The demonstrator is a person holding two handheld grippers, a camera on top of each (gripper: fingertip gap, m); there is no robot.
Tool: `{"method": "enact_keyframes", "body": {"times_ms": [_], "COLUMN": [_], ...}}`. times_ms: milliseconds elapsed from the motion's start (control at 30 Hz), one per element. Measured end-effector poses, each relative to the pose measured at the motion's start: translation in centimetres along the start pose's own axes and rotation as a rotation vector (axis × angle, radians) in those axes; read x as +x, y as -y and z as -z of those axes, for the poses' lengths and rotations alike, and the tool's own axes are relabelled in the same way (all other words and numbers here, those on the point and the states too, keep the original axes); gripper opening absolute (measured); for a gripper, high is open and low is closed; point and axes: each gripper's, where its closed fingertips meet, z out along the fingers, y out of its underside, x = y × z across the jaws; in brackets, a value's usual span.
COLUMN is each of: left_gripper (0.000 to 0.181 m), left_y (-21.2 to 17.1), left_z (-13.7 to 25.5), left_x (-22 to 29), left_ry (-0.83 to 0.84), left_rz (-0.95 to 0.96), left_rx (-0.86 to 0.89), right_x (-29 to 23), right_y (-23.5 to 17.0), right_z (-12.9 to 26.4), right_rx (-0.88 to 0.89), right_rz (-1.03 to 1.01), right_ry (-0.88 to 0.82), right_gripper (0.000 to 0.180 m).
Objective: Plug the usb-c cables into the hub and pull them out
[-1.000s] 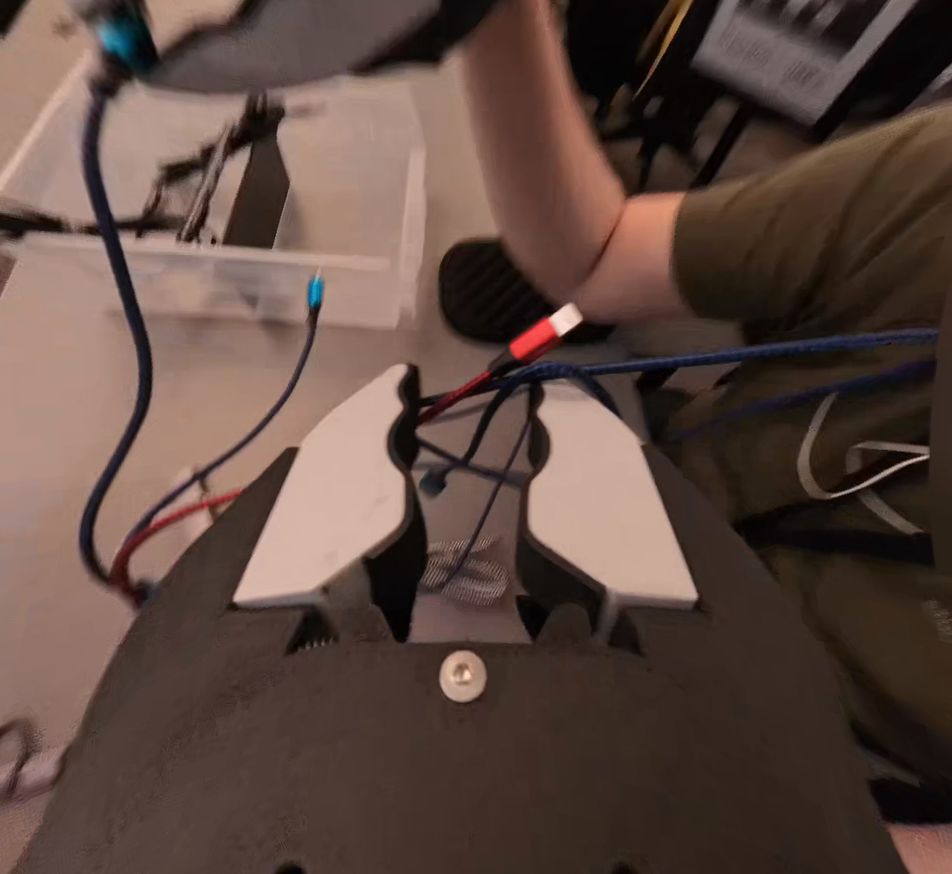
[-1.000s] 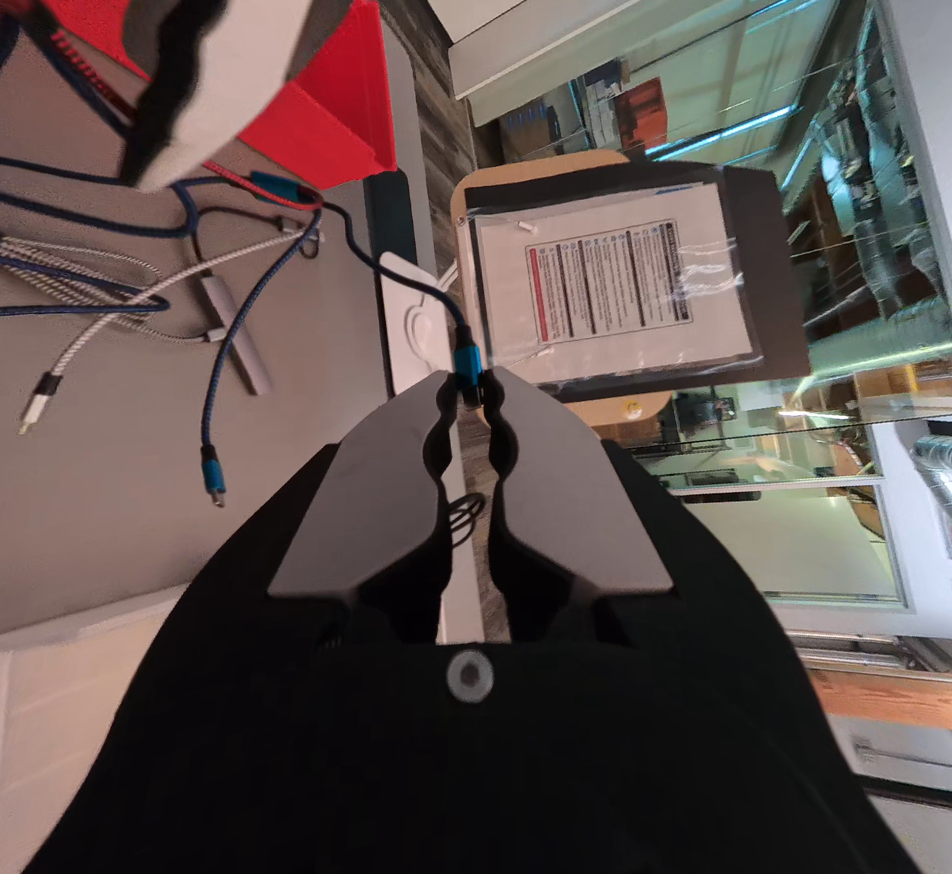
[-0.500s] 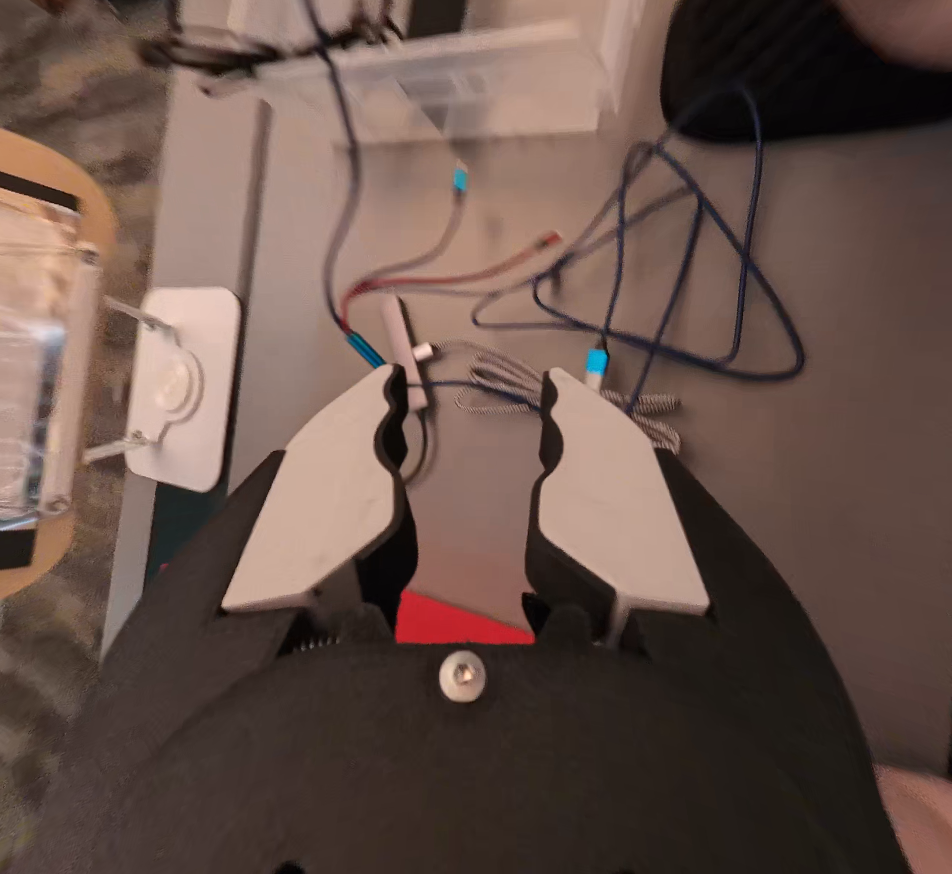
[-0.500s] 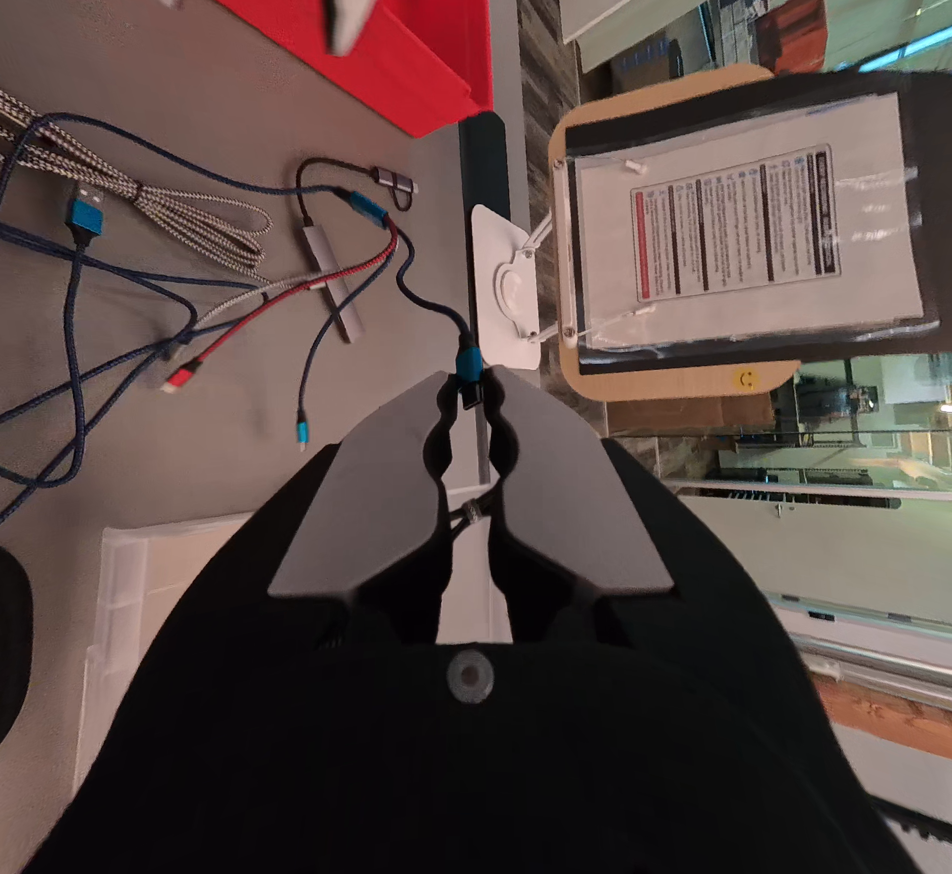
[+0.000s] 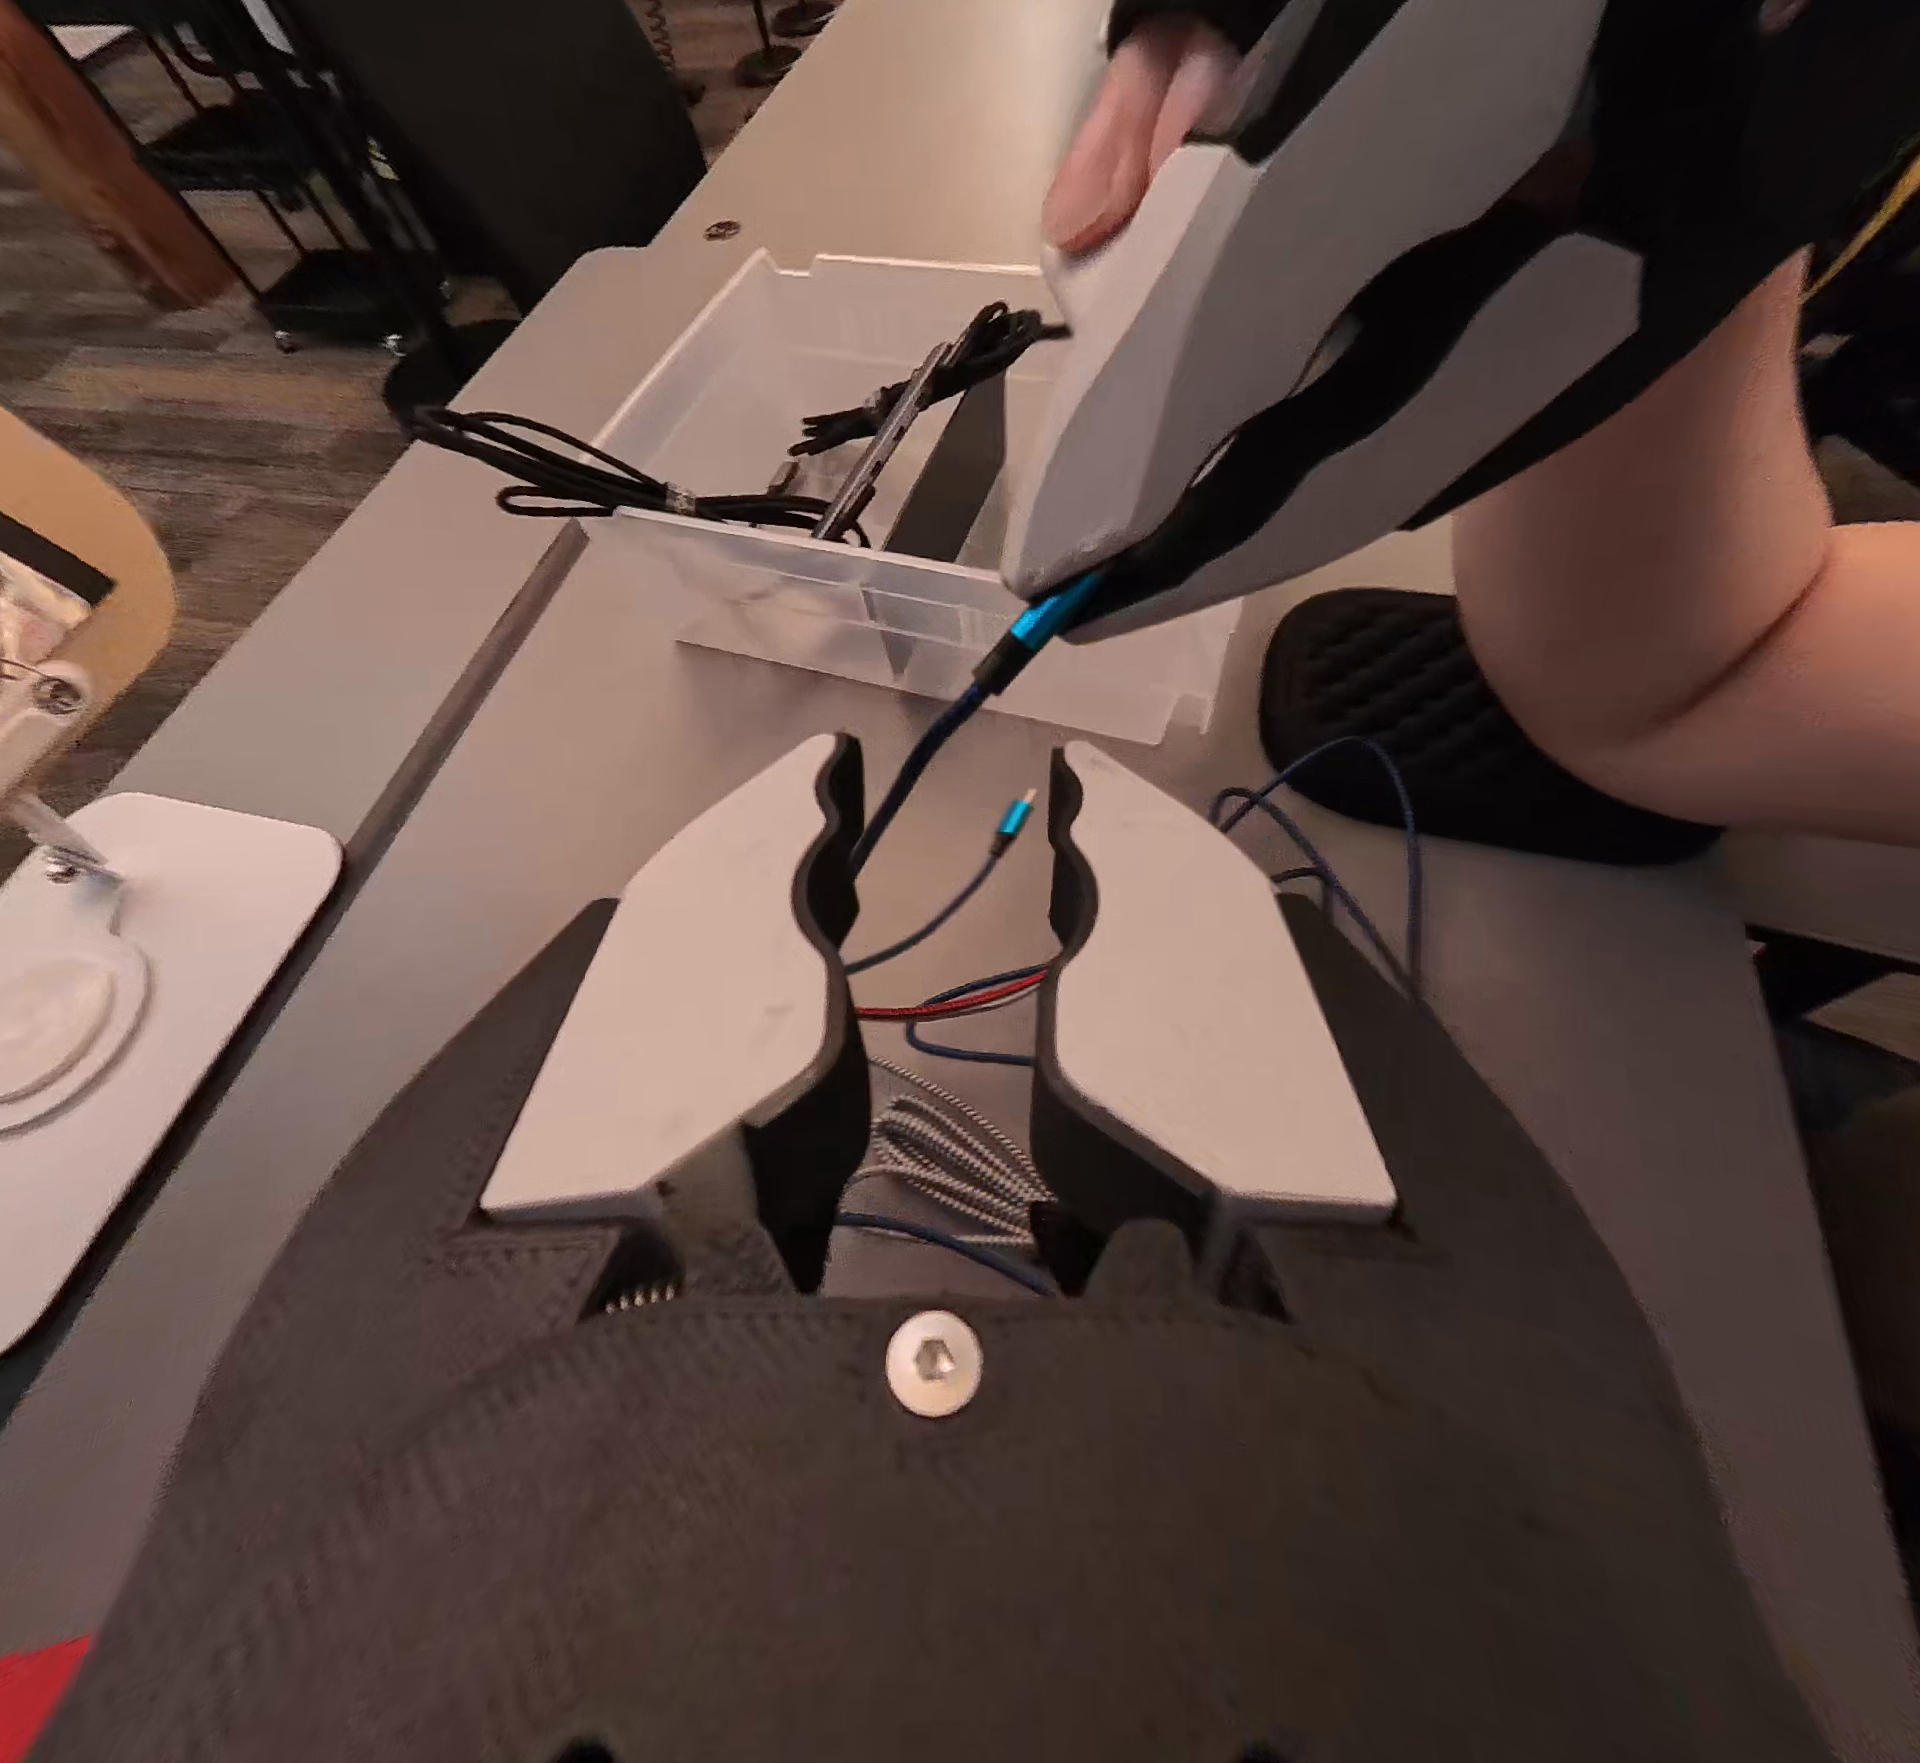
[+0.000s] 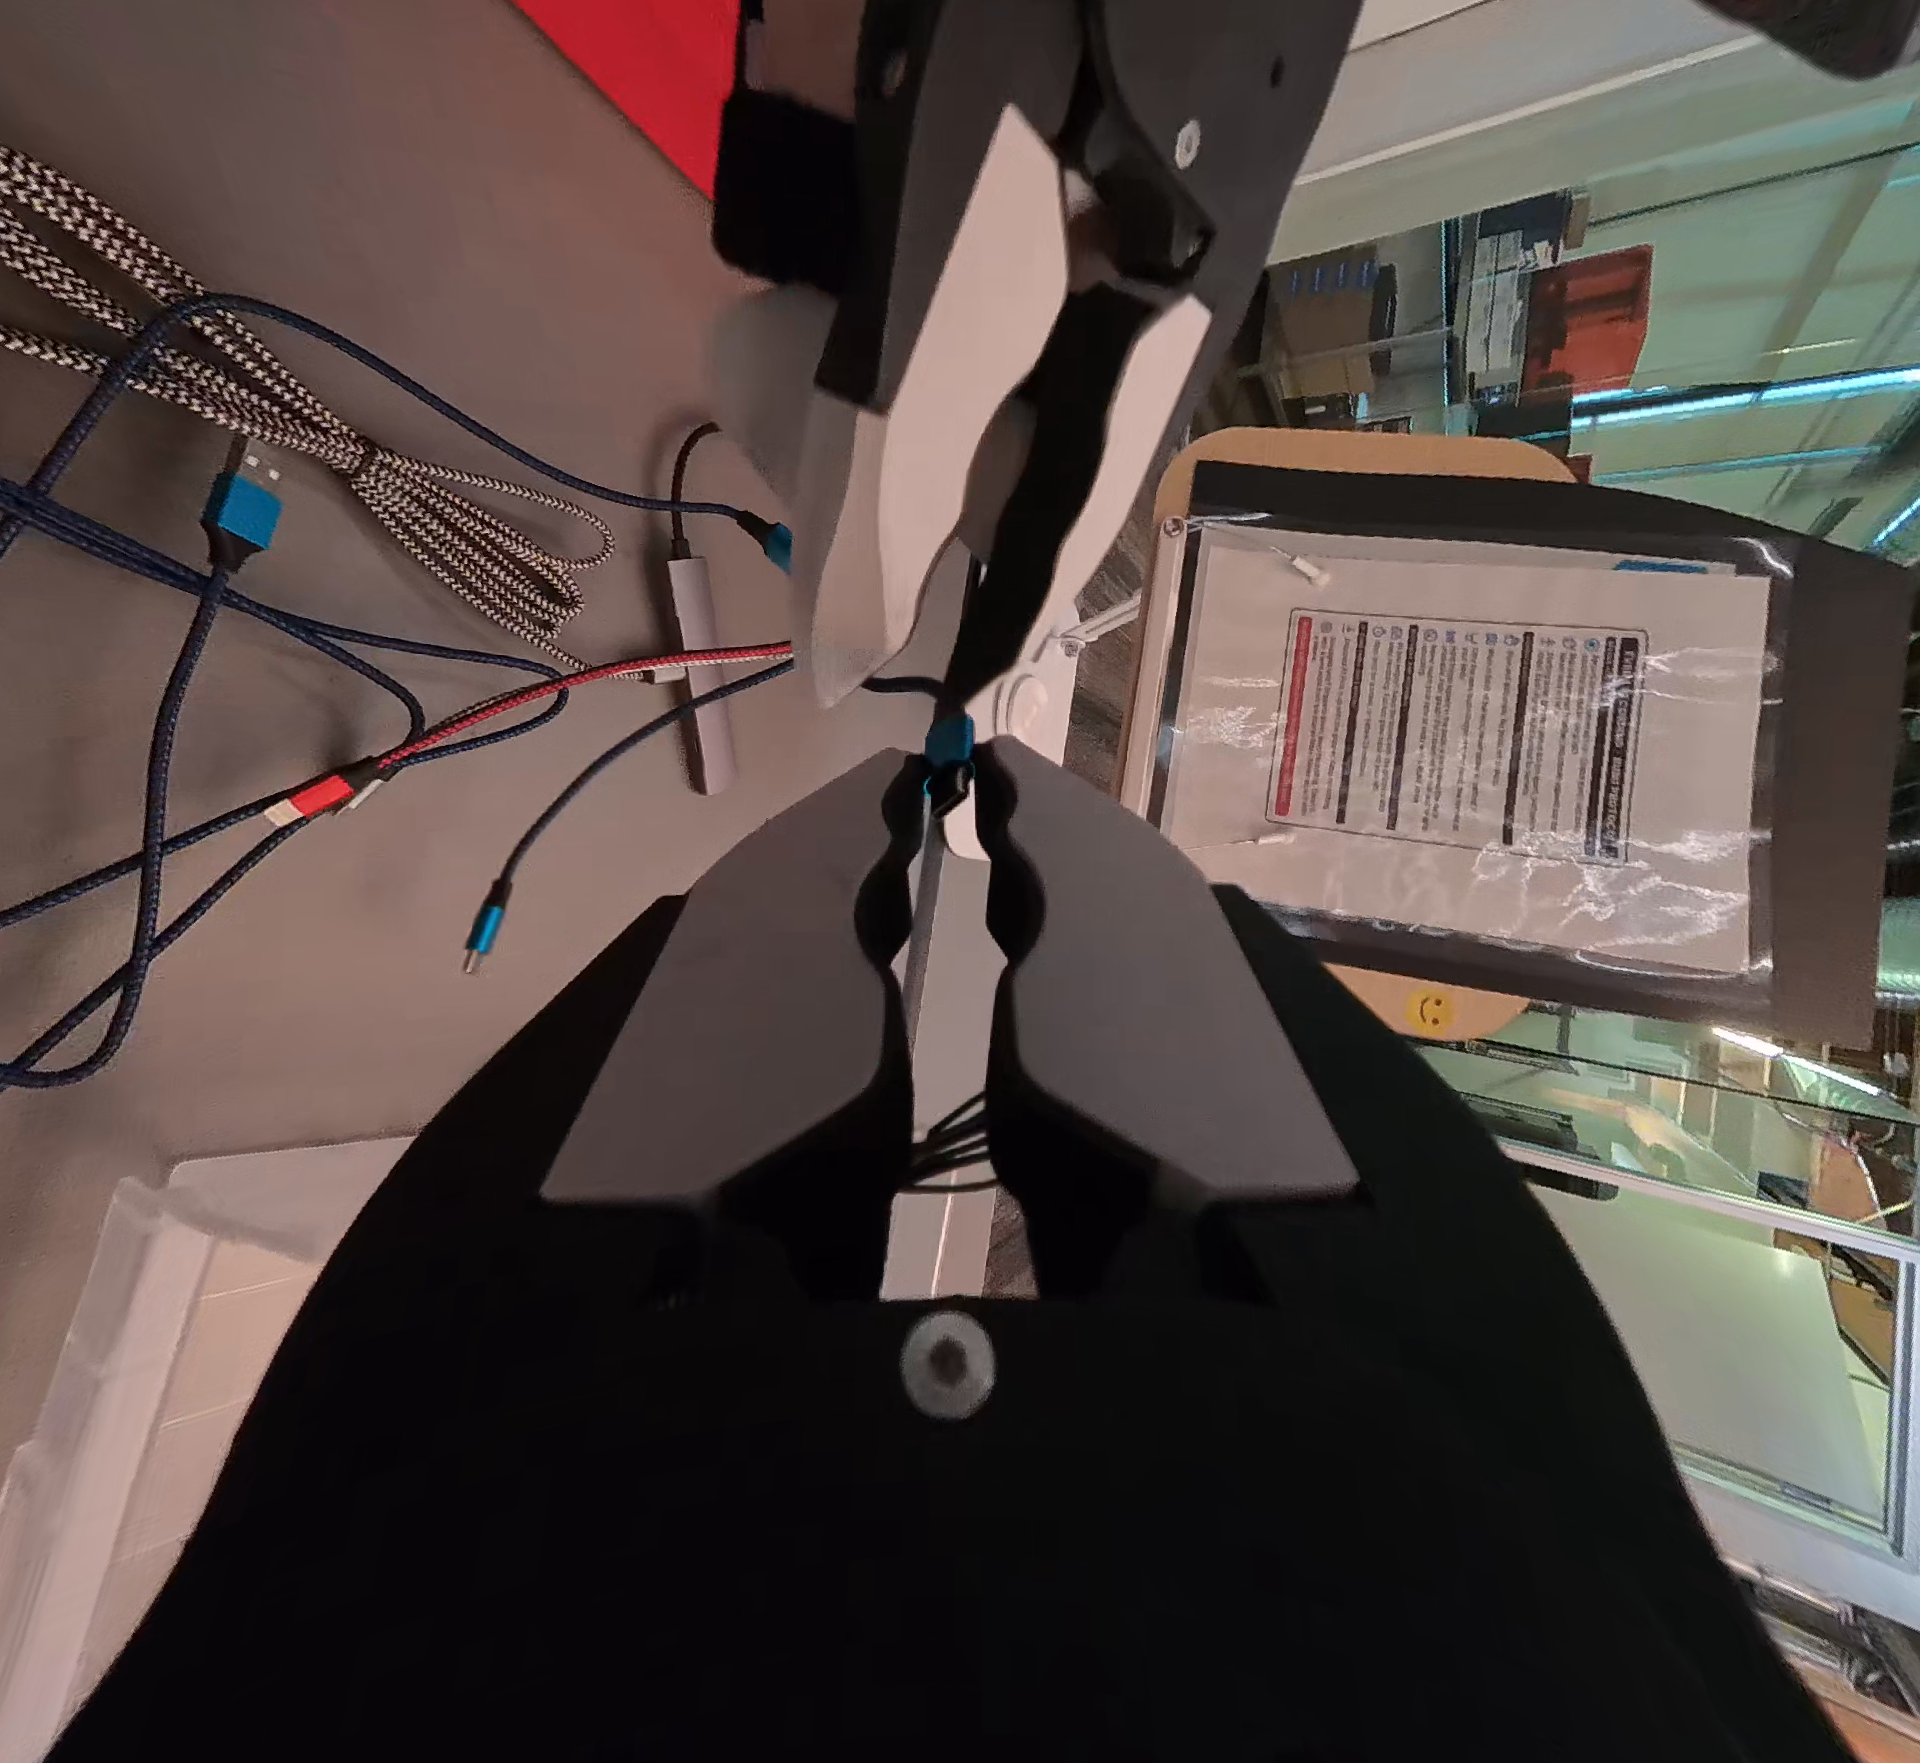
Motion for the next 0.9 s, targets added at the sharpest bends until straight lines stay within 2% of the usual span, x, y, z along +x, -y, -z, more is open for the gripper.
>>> {"method": "enact_keyframes", "body": {"times_ms": [133,200,233,333,433,533,633,767,900], "left_gripper": [0.034,0.022,0.009,0.005,0.003,0.002,0.002,0.002,0.002], "left_y": [-0.5,-0.4,-0.3,-0.3,0.7,1.8,3.5,5.1,6.0], "left_z": [-0.6,-0.6,-0.6,-0.4,0.2,1.2,3.0,4.6,5.1], "left_x": [-0.5,-0.5,-0.2,-0.3,-0.9,-2.4,-4.1,-3.8,-1.7], "left_ry": [0.096,0.112,0.096,0.098,0.128,0.189,0.261,0.210,0.051], "left_rz": [-0.122,-0.154,-0.166,-0.189,-0.167,-0.081,0.037,0.099,0.088], "left_rx": [-0.035,-0.021,-0.012,-0.005,0.055,0.137,0.287,0.429,0.469], "right_x": [-0.3,-0.4,-0.5,-0.1,1.6,4.1,7.2,8.7,7.6], "right_y": [0.4,0.5,0.6,0.9,1.2,0.8,1.4,3.8,5.0], "right_z": [-0.4,-0.6,-0.6,-0.6,-0.4,0.4,1.4,1.5,0.8], "right_rx": [0.005,0.007,0.013,0.025,0.064,0.081,0.186,0.442,0.527], "right_rz": [0.010,0.012,0.013,0.018,-0.013,-0.138,-0.387,-0.668,-0.659], "right_ry": [0.019,0.024,0.026,0.000,-0.108,-0.222,-0.332,-0.279,-0.165], "right_gripper": [0.010,0.010,0.010,0.011,0.015,0.015,0.022,0.026,0.027]}}
